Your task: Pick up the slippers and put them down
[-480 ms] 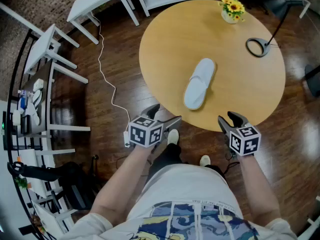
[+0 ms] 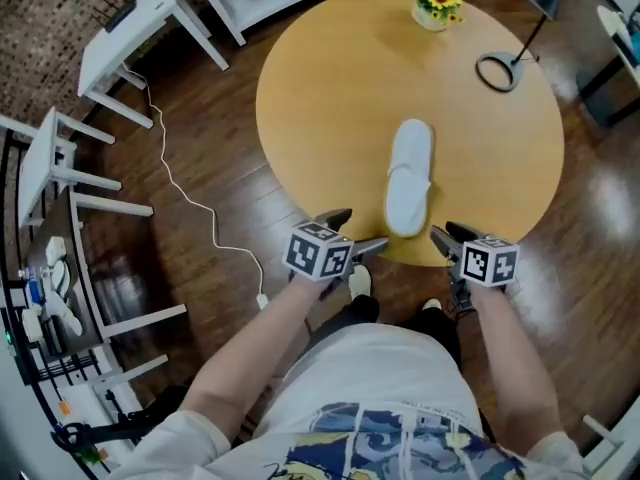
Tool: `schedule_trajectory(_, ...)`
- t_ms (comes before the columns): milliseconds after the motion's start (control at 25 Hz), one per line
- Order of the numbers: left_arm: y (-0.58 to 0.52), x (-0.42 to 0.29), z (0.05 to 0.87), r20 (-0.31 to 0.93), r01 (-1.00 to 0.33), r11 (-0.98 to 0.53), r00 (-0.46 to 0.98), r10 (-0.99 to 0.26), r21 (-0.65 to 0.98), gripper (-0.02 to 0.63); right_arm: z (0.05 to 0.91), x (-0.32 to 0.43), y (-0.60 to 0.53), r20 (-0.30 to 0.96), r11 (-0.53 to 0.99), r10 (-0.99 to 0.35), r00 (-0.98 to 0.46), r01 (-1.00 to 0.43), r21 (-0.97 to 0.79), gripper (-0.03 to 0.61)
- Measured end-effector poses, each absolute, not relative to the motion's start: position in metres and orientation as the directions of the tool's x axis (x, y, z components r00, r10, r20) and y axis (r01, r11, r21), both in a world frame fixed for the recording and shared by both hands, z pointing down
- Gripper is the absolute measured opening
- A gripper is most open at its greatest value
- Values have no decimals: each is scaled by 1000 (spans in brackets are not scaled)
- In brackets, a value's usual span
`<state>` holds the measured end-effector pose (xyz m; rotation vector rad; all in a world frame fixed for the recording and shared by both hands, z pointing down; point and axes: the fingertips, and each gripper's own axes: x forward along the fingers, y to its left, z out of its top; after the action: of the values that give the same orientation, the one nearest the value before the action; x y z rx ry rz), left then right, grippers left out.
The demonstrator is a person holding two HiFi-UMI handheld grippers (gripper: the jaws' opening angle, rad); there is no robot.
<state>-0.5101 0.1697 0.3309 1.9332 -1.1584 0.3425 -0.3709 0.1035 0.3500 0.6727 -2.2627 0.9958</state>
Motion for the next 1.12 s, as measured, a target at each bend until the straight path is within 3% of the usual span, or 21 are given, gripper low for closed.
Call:
schedule_trajectory(280,156,-487,334,574,-764,-329,638,-512,556,454,380,-374,114,569,245,-202,-797,-604,-759,233)
schedule_trajectory(520,174,-498,327,576,-768,-334,634,-516,546,454,406,-380,129,545,60,-205,-813,-566,-822,233)
schedule_trajectory(800,174,-504,331,579,-777,-317,621,-527,544,454,413,-396,113,409,-126,-302,-861,-389,-913,230)
schedule_trajectory(960,182,-510,335,586,-780,-309,616,-525,543,454,420,-408,106,410,-114,-319,-854,-395,-912,82)
schedule_trajectory(1120,181,-511,334,588,-785,-301,610,-531,542,454,412,-409,98,393,-67,-321,-861,-394,-917,58)
